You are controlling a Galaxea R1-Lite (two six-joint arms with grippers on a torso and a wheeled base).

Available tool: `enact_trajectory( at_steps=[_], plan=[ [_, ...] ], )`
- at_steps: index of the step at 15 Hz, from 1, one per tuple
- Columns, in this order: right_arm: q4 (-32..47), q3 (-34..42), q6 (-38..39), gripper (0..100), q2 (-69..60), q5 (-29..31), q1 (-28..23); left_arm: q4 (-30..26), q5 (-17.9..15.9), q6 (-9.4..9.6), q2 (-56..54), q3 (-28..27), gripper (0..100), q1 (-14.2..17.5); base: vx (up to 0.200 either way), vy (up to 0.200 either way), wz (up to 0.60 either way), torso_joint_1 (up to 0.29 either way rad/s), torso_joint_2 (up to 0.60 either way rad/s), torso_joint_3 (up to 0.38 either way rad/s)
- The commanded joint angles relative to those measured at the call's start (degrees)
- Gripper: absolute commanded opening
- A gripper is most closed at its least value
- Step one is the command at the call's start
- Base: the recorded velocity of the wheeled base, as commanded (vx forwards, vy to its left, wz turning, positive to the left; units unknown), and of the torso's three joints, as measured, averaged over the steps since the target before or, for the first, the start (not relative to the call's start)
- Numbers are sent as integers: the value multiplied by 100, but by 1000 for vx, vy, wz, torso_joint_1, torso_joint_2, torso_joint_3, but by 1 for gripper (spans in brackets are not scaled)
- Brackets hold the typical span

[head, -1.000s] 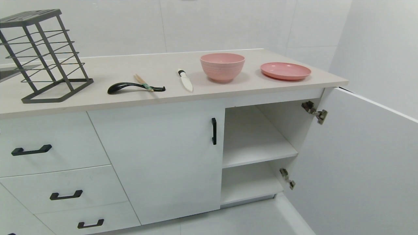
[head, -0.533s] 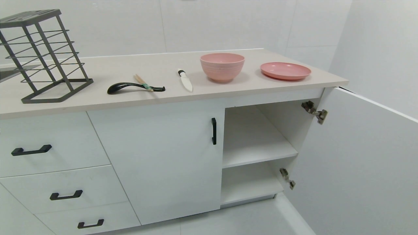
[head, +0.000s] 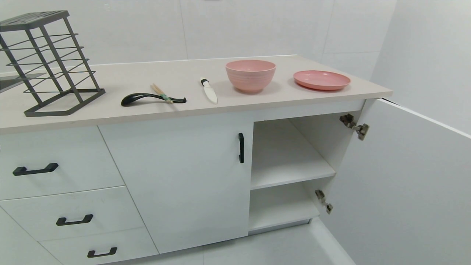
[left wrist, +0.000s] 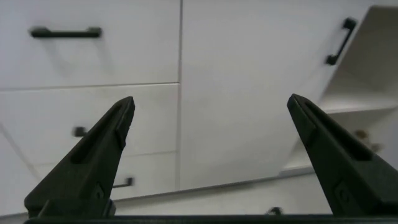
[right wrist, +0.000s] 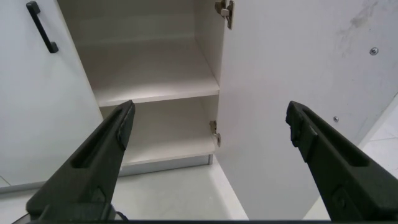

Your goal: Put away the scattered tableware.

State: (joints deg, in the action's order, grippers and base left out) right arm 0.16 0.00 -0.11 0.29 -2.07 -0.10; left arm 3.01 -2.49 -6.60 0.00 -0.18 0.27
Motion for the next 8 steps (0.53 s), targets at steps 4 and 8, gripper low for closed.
enact_trajectory(
  at_steps=[4, 8],
  plan=[
    [2, 0, 11, 100, 6, -4, 1, 50, 424, 1099, 18, 1, 100, 0, 0, 0, 0, 0, 0, 0],
    [2, 0, 11, 100, 6, -4, 1, -73, -6, 844, 18, -26, 100, -9, 0, 0, 0, 0, 0, 0]
  ],
)
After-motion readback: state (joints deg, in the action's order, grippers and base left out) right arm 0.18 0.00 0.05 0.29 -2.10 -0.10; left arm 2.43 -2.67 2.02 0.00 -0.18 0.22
